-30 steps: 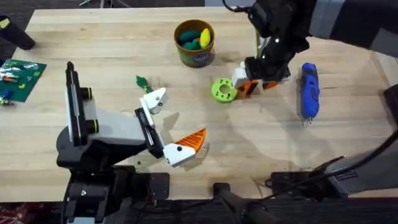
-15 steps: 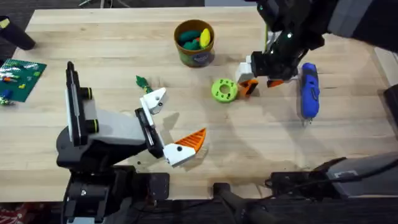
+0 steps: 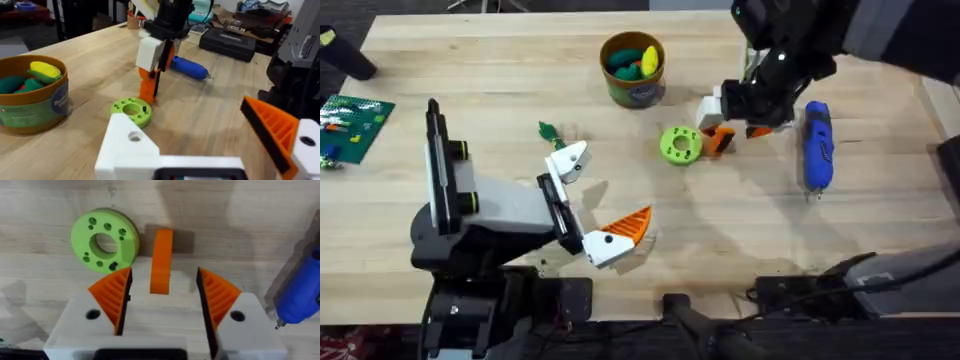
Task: Pick up the gripper from the table and insert it into the empty holder that is missing its gripper. Then pick up a screw, insert it into the mounting hole, and use the screwdriver to tighten it. Finally, clean up the table by picking up the vegetable and placing it into the bucket.
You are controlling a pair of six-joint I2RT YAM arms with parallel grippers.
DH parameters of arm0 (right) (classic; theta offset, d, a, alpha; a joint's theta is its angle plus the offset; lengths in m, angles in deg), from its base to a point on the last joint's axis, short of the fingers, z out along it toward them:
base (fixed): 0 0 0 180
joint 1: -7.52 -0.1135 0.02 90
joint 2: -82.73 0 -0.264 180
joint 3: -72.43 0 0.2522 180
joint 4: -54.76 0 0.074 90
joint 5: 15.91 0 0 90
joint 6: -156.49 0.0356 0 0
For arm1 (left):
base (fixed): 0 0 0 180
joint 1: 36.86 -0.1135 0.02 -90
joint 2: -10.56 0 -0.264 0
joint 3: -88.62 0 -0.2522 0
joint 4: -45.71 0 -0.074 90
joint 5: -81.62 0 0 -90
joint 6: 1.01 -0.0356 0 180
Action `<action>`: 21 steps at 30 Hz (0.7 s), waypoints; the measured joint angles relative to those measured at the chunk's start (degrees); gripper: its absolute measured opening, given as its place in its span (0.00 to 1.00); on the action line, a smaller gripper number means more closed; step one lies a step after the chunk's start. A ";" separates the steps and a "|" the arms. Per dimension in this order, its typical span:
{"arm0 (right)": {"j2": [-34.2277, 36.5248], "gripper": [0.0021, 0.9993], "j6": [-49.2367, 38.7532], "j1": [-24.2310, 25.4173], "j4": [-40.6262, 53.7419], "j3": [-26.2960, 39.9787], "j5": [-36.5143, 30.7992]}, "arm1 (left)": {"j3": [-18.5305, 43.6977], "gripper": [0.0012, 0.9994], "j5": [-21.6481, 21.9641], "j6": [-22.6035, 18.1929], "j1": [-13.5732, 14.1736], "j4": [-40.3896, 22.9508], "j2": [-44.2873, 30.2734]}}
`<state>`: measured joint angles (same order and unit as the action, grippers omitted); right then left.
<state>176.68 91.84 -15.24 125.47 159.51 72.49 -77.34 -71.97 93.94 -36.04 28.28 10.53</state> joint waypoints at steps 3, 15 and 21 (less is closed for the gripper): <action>0.84 0.74 -0.04 -0.09 0.05 0.00 0.00 | 0.00 0.99 0.00 0.01 0.00 0.00 0.02; 1.57 0.64 -0.02 -0.11 0.26 0.00 0.04 | 0.00 0.99 0.00 0.00 0.00 0.00 0.00; 1.57 0.27 0.07 -0.11 0.19 0.00 0.38 | 0.00 0.99 0.00 0.00 0.00 0.00 0.00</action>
<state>178.26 91.91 -15.35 125.66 159.51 72.86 -77.34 -71.97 93.94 -36.04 28.28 10.53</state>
